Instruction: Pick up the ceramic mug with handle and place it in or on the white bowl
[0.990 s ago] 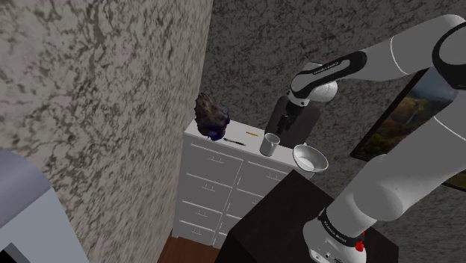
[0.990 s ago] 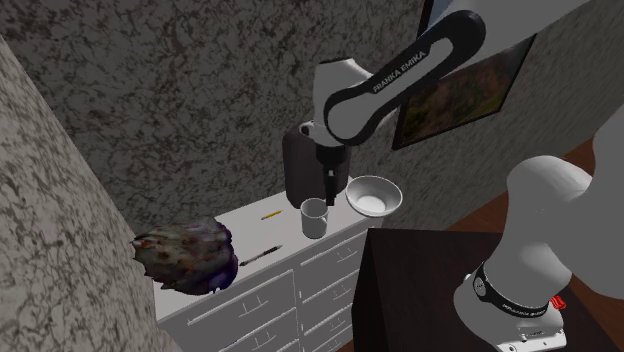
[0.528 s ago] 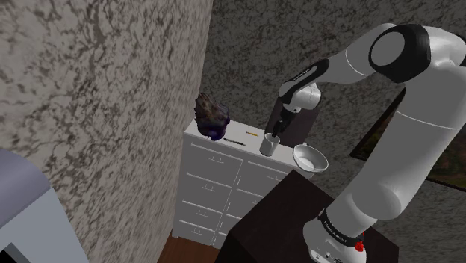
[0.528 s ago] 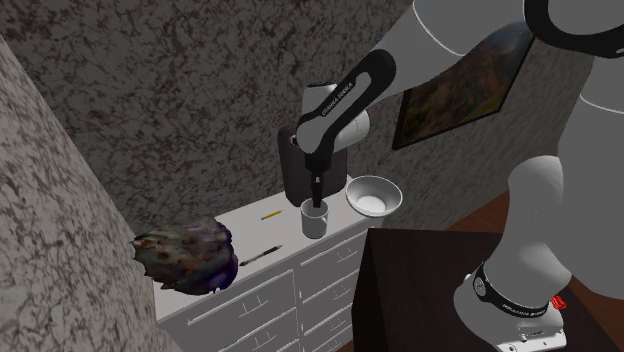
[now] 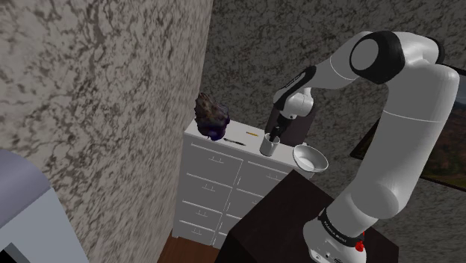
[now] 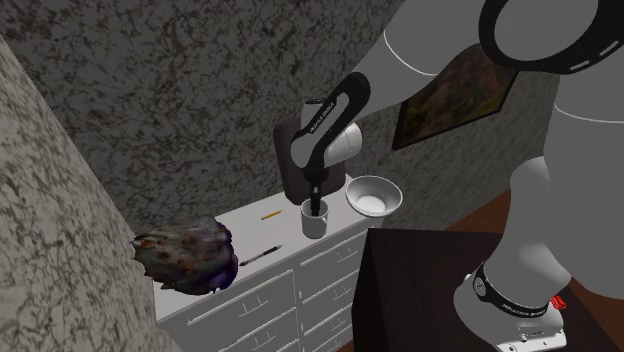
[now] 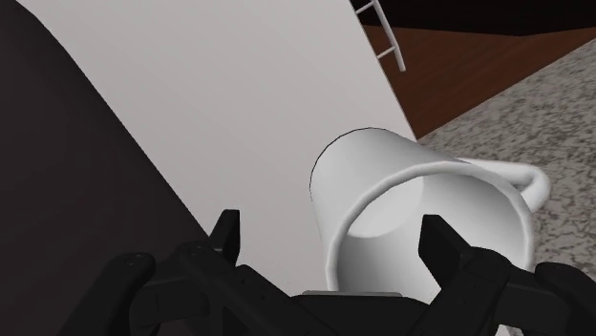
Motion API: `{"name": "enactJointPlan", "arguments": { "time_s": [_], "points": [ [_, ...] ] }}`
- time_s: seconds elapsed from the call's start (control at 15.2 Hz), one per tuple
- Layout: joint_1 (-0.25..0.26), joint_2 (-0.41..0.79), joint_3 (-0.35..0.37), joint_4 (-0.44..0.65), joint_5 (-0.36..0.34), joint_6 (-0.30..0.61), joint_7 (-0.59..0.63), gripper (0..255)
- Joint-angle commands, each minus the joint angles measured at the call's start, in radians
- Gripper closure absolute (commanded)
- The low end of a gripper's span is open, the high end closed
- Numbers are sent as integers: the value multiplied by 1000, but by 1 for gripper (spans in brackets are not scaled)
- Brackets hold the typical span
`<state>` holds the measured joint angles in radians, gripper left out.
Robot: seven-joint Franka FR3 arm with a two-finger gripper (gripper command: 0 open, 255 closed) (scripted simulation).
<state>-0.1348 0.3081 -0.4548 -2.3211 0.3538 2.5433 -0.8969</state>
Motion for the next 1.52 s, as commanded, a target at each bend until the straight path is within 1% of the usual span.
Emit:
{"name": "enactJointPlan", "arguments": {
  "time_s": [0.0, 0.46, 0.53, 1.12, 1.45],
  "points": [
    [-3, 11, 6, 1, 10, 9, -6, 0],
    [-3, 11, 6, 1, 10, 9, -6, 0],
    [-3, 11, 6, 1, 10, 9, -6, 255],
    [-3, 11, 6, 1, 10, 9, -6, 255],
    [20, -54, -27, -2, -51, -43, 39, 255]
  ]
}}
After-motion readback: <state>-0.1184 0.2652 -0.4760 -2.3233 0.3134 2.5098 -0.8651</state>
